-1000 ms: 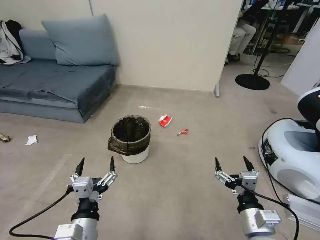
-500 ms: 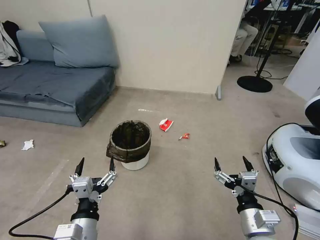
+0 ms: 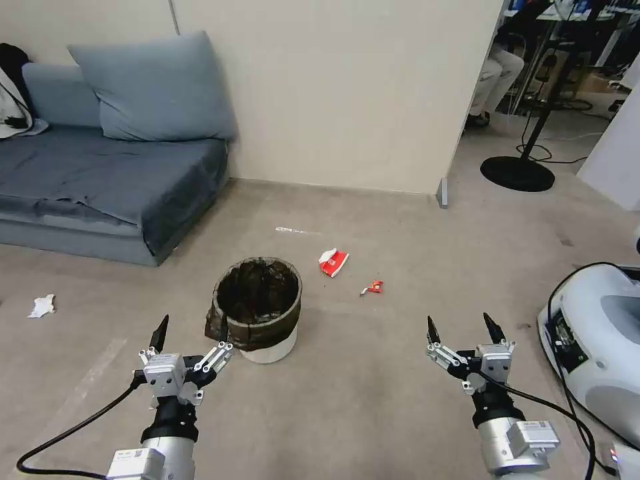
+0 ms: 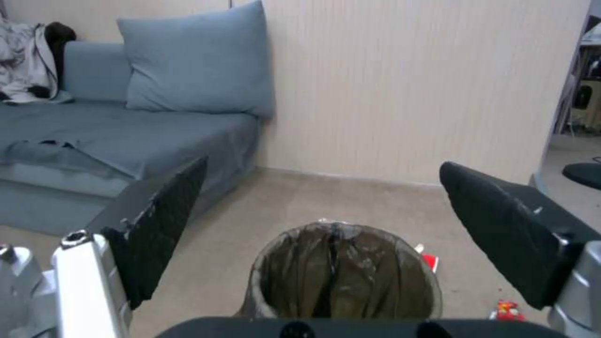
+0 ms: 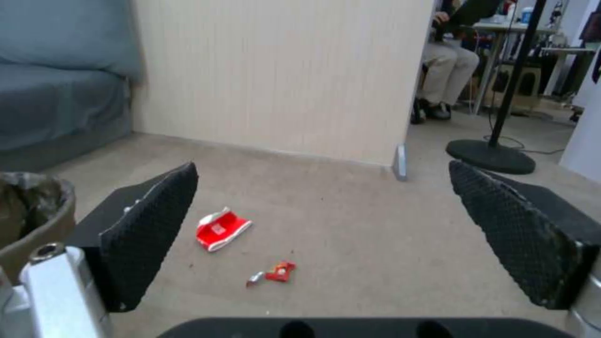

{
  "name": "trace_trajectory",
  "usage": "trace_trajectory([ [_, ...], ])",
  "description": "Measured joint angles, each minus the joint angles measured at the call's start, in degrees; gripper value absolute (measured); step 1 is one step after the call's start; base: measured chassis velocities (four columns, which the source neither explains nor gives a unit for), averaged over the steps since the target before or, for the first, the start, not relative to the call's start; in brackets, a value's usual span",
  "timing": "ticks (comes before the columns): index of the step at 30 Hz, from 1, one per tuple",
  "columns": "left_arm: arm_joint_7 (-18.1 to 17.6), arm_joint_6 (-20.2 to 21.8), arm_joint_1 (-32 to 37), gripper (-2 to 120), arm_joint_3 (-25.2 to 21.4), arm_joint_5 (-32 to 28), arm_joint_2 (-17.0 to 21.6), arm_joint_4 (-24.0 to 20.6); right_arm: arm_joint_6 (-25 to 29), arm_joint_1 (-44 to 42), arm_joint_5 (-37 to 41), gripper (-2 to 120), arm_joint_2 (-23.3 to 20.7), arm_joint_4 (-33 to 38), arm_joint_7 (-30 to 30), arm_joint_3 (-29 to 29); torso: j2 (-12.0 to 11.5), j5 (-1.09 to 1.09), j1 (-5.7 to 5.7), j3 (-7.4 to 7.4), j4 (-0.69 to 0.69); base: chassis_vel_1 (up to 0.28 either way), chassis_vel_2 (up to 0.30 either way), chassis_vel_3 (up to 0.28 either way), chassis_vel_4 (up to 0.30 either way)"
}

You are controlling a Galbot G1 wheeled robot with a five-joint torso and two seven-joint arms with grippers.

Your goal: Pick up the trash bin, then pick up the garbage from the floor and place it into the trash bin.

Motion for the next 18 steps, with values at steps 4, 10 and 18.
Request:
trace_trajectory([
  [4, 0.0, 0.0, -0.1, 100, -0.2, -0.3, 0.0, 0.0, 0.1, 0.1, 0.0, 100, 0.0, -0.1, 0.0, 0.0, 0.0, -0.01, 0.0, 0.0, 0.0, -0.133, 0.136, 0.142, -0.117],
  [10, 0.0, 0.0, -0.2, 100, -0.1, -0.4, -0.1, 0.1, 0.1, 0.1, 0.0, 100, 0.0, -0.2, 0.0, 0.2, 0.0, -0.01, 0.0, 0.0, 0.0, -0.145, 0.131, 0.142, -0.121],
  [18, 0.0, 0.0, -0.3, 100, -0.1, -0.5, -0.1, 0.3, 0.2, 0.2, 0.0, 100, 0.1, -0.4, 0.0, 0.2, 0.0, -0.01, 0.0, 0.0, 0.0, -0.137, 0.137, 0.131, -0.139],
])
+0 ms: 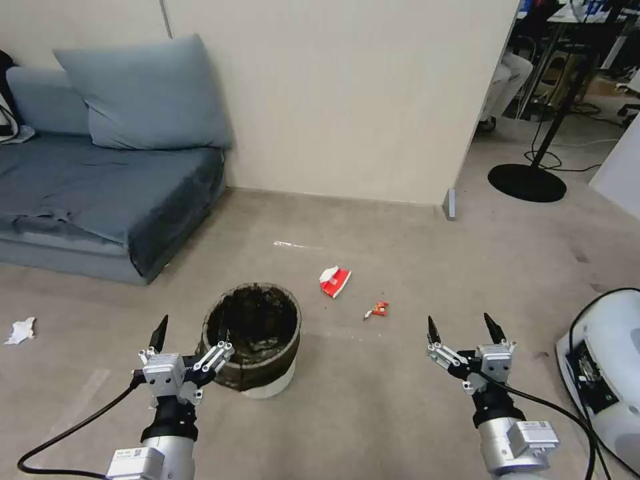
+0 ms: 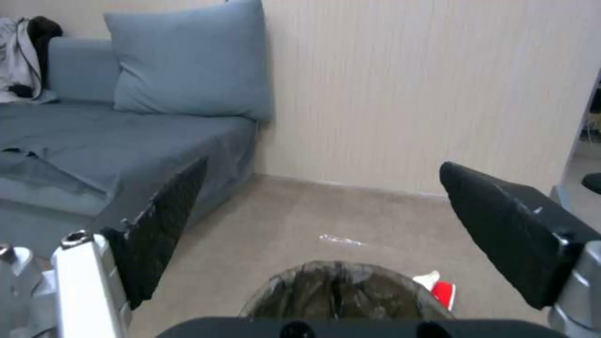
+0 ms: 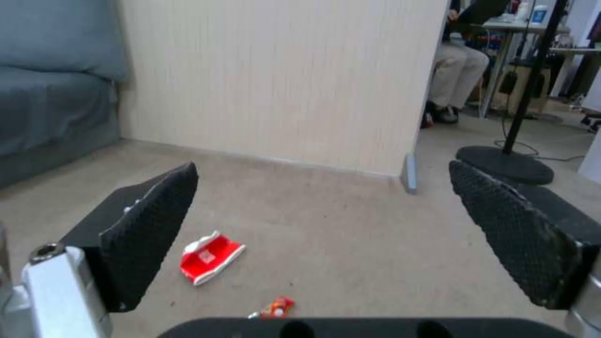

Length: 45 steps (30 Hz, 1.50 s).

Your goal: Pick up the trash bin, then pick up the garbage from the floor and place it into the trash bin.

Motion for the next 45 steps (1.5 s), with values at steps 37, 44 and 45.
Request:
trace_trajectory([
  [37, 2.1, 19.6, -9.4, 100, -5.7, -14.2, 13.4, 4.5, -1.0, 1.5, 3.8, 100, -4.0, -1.2, 1.9, 0.0, 0.0, -0.01, 0.0, 0.0, 0.0, -0.034, 0.03, 0.031, -0.033],
  [44, -0.6, 28.3, -13.6, 100, -5.6, -18.4, 15.8, 6.9, -1.4, 1.7, 3.9, 100, -4.2, -1.7, 2.2, 0.1, 0.0, 0.0, 0.0, 0.0, 0.01, 0.0, 0.0, 0.0, 0.0],
  [45, -0.6, 28.3, -13.6, 100, -5.6, -18.4, 15.8, 6.9, -1.4, 1.7, 3.9, 100, -4.2, -1.7, 2.2, 0.1, 0.0, 0.0, 0.0, 0.0, 0.01, 0.0, 0.0, 0.0, 0.0],
])
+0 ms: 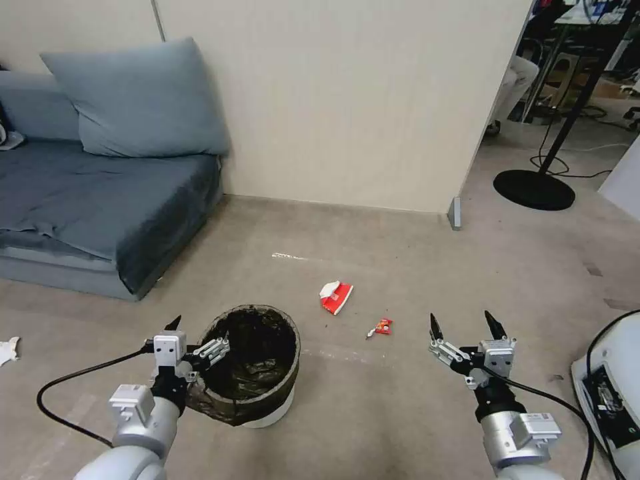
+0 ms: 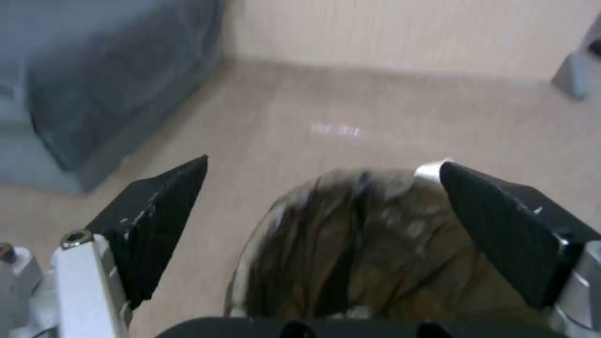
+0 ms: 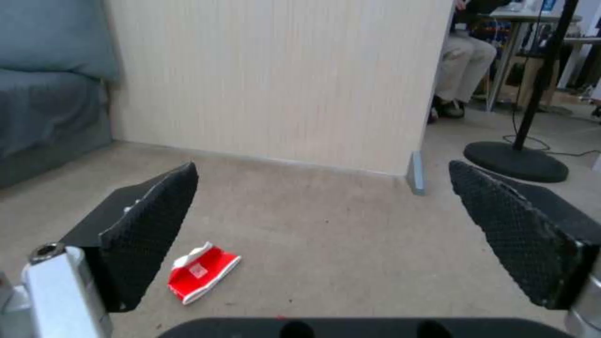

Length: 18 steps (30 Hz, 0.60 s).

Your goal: Pick up the trash bin, then pick up the garbage from the floor and place it into the trash bin.

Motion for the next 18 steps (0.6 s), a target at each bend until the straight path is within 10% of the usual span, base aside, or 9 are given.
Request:
trace_trajectory([
  [18, -6.3, 17.6, -14.6, 100, 1.4, -9.5, 5.3, 12.2, 0.0, -0.4, -0.1, 100, -0.3, -1.0, 0.4, 0.2, 0.0, 0.0, 0.0, 0.0, -0.01, 0.0, 0.0, 0.0, 0.0],
])
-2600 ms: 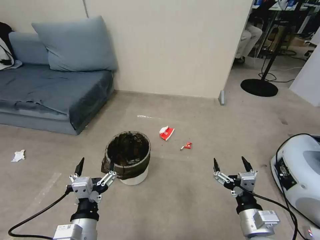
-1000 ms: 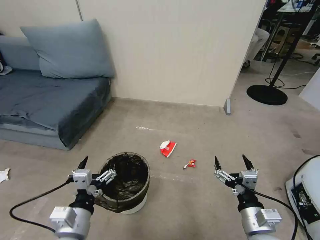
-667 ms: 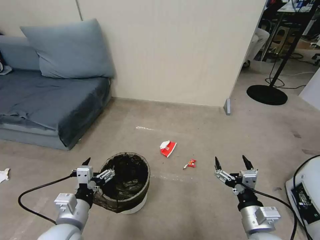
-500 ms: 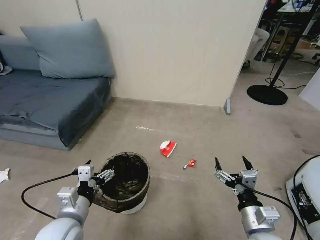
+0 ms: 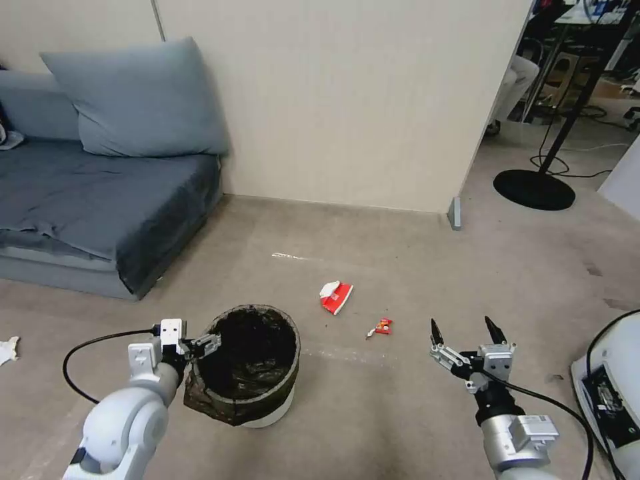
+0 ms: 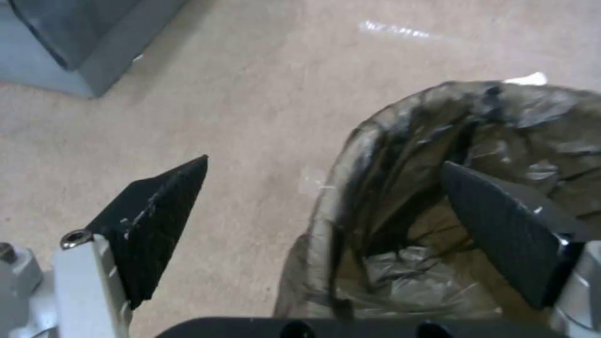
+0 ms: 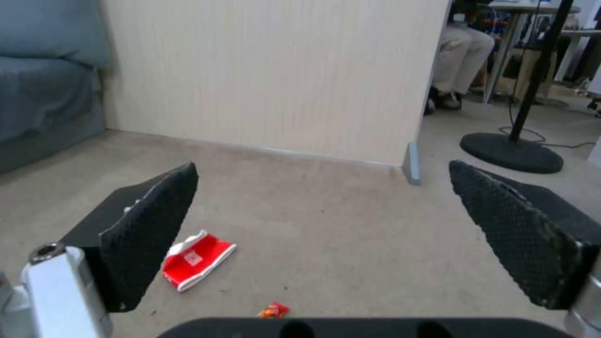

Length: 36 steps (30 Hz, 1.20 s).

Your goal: Pick up the trash bin, then pick up the garbage from the floor and place it into the trash bin.

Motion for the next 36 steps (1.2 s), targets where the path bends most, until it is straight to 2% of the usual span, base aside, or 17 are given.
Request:
trace_trajectory([
  [13, -1.8, 3.0, -1.5, 100, 0.1, -1.0, 0.3, 2.8, 0.2, -0.1, -0.5, 100, 0.8, -0.2, 0.0, 0.0, 0.0, 0.0, 0.0, 0.0, 0.01, 0.0, 0.0, 0.0, 0.0],
  [20, -1.8, 3.2, -2.2, 100, 1.2, 0.0, 0.2, 4.1, 0.4, -0.2, -0.6, 100, 0.8, 0.0, 0.0, 0.0, 0.0, 0.0, 0.0, 0.0, 0.01, 0.0, 0.0, 0.0, 0.0],
  [36, 1.2, 3.1, -2.5, 100, 3.4, 2.7, -0.3, 6.9, 0.8, 0.1, -1.3, 100, 1.3, -1.3, -0.4, -0.9, 0.0, 0.0, 0.0, 0.0, 0.01, 0.0, 0.0, 0.0, 0.0],
])
